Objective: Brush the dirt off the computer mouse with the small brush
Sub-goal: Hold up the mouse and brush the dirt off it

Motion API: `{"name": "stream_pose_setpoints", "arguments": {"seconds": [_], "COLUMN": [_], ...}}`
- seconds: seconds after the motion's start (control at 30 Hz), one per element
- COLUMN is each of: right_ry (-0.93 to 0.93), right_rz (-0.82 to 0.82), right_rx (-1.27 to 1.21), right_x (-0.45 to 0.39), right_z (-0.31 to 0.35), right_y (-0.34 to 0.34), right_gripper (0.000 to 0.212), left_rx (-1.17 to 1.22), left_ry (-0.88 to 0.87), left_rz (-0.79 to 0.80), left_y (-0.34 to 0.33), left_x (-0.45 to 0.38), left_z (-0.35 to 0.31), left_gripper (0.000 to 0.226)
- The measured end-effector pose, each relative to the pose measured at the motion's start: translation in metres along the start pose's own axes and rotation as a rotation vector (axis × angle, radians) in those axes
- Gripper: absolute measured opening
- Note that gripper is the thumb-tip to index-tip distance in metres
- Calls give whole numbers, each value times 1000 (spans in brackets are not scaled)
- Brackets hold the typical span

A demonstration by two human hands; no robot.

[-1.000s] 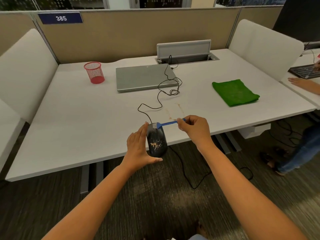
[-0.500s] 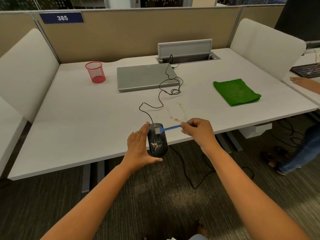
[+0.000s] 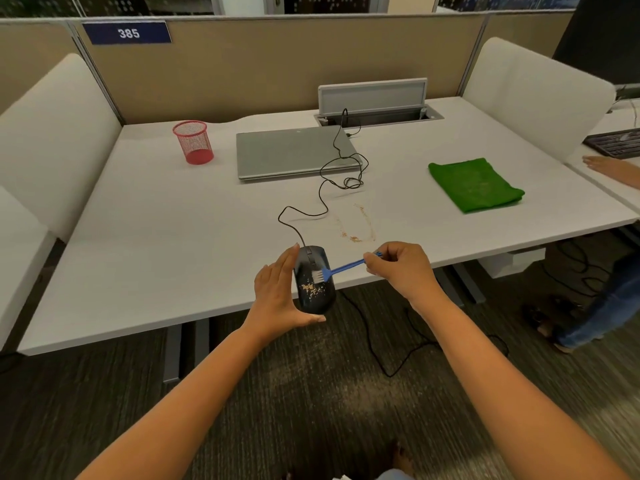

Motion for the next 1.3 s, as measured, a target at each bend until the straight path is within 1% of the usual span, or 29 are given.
{"name": "stream_pose_setpoints", "arguments": {"seconds": [0.13,0.23,0.37,0.53,0.6,0.73,0.9,1.1,1.23,1.3], "right_ry": [10,56,75,82,103,122,111,118,141,157], "right_rz": [-10,-17,39,23,16,64,8,50,3,7], "right_rx": [-98,-46,13,-61,-31,4,-59,18,-34,-31], "right_x": [-2,-1,3,5,6,11,9,11,9,8], "right_z": [2,5,0,-3,-3,-5,-2,-5,4,11], "right_y": [3,2,1,2,0,-8,-7,-12,-10,-15], "right_gripper": [23,20,19,17,15,17,15,16,15,14], "left_rx": [-11,-14,3,51,70,84,46,21,6,7], "left_ry": [12,6,21,57,67,79,59,58,53,52], "left_rz": [-12,-3,-16,-20,-23,-35,2,-14,-18,-22], "left_y": [3,3,3,-1,-1,0,-2,1,1,1], "left_x": [1,-1,-2,0,1,3,4,1,0,0], "left_z": [1,1,4,8,9,13,15,18,17,16], "left_gripper": [124,123,122,122,122,121,120,124,123,123]}}
Point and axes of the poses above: each hand's wrist, its own x-axis away from the middle knuckle, its own y-axis out of the back of the hand, z = x × y, the point moved 7 cm from there along -x, towards the middle knuckle, and after that the axes turned 9 degrees about -x, right-handed, at the moved point
